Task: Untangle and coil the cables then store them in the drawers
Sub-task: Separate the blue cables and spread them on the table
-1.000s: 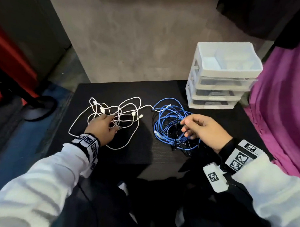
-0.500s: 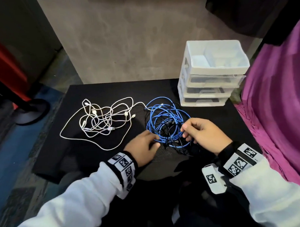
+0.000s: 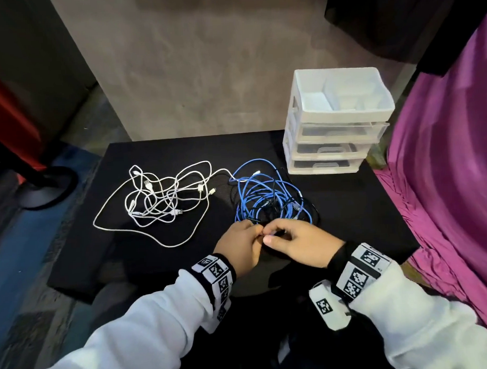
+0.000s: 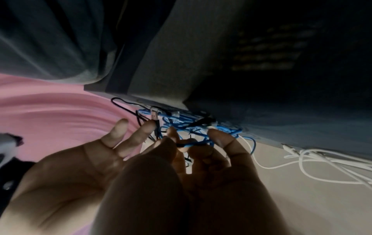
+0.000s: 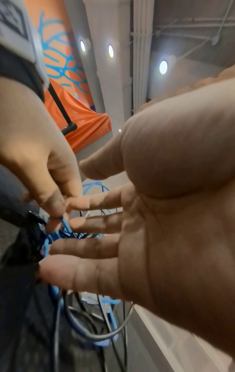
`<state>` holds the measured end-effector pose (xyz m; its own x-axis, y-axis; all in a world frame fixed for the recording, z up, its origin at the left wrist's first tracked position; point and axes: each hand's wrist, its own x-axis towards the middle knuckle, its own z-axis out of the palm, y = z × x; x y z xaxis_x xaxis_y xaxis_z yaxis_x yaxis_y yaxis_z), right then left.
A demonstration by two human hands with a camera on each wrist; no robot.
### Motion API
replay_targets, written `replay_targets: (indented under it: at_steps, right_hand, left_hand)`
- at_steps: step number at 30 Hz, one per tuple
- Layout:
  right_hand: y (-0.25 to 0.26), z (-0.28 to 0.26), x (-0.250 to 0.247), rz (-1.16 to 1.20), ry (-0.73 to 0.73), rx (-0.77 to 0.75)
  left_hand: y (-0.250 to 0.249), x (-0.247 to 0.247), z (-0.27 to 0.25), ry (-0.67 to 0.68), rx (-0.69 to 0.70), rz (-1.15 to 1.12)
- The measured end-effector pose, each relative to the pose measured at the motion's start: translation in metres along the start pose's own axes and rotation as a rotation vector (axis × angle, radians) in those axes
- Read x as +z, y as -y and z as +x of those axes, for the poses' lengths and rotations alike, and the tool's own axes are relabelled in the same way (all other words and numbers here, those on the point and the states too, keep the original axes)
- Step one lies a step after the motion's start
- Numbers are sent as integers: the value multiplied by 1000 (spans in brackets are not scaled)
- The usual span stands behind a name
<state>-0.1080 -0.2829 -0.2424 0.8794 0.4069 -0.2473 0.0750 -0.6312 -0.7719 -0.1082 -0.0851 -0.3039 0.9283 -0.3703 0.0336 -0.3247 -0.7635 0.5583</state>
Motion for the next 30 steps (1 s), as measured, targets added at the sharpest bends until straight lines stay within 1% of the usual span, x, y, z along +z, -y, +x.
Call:
replay_targets:
  at_steps: [2,4,6,8,10,12,15,18,20,23,26,28,30]
  right_hand:
    - [-8,4,-7,-49,-63,20]
    - [-19,7,-16,-94,-135,34]
    - [-31,6,-27,-167,-186,31]
    - [-41,5,-38,-246,-211,52]
    - [-49,2,-46,-277,-217,89]
    - [-51,0,-49,-263,-212,104]
    - [-44,-2,-44,-214,-212,67]
    - [-34,-2,-33,-200,-159,30]
    - [-30,-3,-25,-209,-71,24]
    - [-28,-2,-13,-286,80,57]
    - [-26,-2,-5,-337,140,75]
    - [-23,-2,-1,-344,140,65]
    - [-20,-2,2,-351,145,53]
  left_hand:
    - [1,-2,-3,-98,11,-74]
    - [5,-8,-6,-181,8,-89]
    - [13,-16,-9,-215,2,-70]
    - [21,-25,-14,-207,-28,-63]
    - [29,-31,-17,-171,-58,-65]
    - [35,-31,-21,-130,-68,-68]
    - [36,-25,-23,-102,-68,-105]
    - [35,-17,-24,-137,-71,-194]
    - [34,-15,-24,-184,-82,-223]
    - [34,-15,-22,-235,-122,-150]
    - [34,-14,-20,-183,-167,-125]
    - [33,-11,-20,-137,-200,-35]
    - [34,-8,-19,-125,-212,61]
